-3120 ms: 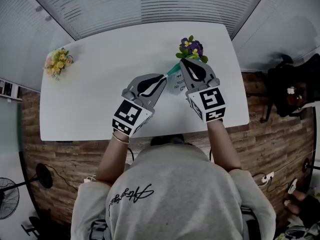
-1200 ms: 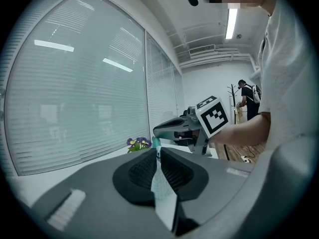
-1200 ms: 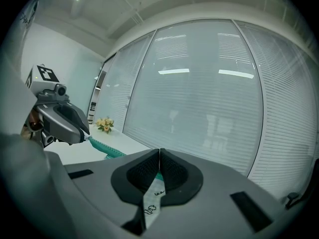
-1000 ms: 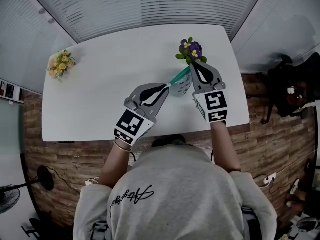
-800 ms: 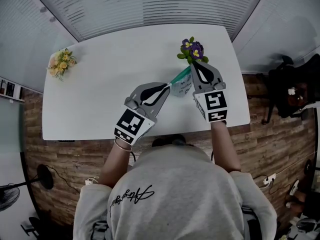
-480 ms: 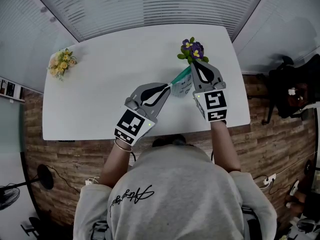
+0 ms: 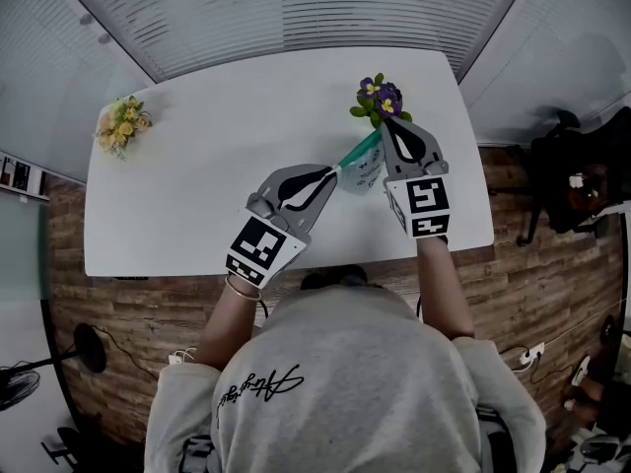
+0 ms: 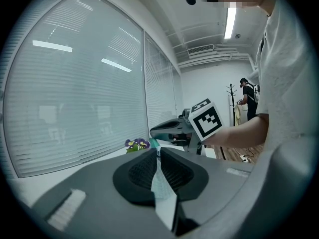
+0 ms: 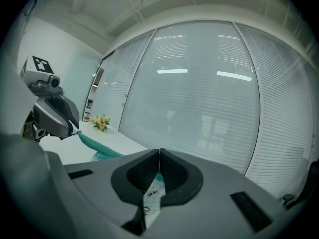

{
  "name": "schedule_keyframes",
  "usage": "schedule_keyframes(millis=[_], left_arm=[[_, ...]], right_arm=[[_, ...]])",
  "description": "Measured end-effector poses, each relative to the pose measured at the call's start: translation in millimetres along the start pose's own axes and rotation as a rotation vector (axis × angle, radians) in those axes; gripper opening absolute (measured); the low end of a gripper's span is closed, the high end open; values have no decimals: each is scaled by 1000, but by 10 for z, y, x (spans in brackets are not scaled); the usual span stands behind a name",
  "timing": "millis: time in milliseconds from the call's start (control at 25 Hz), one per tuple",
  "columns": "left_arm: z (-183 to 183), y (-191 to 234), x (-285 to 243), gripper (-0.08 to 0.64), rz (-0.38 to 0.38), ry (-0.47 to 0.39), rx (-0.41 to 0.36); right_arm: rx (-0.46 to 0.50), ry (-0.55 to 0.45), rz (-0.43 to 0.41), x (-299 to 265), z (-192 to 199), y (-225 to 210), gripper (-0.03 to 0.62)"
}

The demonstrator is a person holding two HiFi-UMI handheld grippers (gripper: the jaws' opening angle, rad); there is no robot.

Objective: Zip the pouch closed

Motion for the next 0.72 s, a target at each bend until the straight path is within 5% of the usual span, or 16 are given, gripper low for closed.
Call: schedule_keyframes(millis=[720], left_arm=[[24,-33,24,25,2,17,6]], right_arm=[[-50,15,19,41,102,-124,8]])
Point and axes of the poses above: the fingertips, and each gripper's own axes: x backward along the fingers, y to its left, z out of its underside, the point moved 9 cm from there along x, backward along the fingers
